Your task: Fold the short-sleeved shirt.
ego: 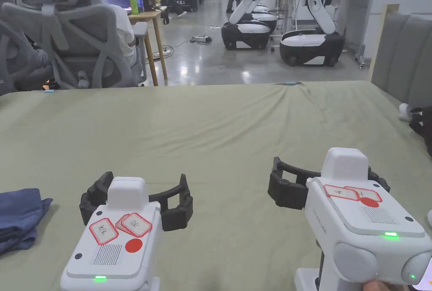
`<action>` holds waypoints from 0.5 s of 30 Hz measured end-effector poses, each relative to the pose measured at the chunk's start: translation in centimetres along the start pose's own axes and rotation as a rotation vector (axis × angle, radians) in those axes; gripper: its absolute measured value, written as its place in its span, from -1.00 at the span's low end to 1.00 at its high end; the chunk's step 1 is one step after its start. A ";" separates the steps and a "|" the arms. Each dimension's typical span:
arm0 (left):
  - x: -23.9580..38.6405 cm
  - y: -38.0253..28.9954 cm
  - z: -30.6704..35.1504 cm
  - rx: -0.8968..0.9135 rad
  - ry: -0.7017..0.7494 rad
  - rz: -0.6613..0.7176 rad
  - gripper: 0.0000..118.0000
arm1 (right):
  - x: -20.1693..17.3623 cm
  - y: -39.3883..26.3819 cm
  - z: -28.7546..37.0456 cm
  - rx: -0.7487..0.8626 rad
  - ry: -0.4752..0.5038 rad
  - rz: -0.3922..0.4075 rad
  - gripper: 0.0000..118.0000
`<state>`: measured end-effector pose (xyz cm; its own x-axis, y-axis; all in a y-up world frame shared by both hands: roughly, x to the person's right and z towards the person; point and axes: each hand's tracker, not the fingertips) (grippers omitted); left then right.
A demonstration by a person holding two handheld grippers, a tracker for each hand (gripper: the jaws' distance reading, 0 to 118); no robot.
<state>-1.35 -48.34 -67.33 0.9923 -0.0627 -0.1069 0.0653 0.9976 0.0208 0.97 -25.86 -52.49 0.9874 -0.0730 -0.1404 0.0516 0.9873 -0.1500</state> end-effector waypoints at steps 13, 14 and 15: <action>-0.3 -0.5 0.0 -0.008 0.001 -0.007 1.00 | -0.2 -0.1 -0.3 -0.023 -0.029 0.036 1.00; -0.3 -0.5 0.0 -0.008 0.001 -0.010 1.00 | -0.2 -0.1 -0.3 -0.024 -0.039 0.041 1.00; -0.4 -0.6 -0.1 -0.007 0.003 -0.013 1.00 | -0.2 0.0 -0.3 -0.026 -0.038 0.041 1.00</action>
<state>-1.78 -48.87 -67.42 0.9910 -0.0753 -0.1104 0.0771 0.9969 0.0127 0.72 -25.92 -52.79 0.9936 -0.0264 -0.1102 0.0073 0.9854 -0.1703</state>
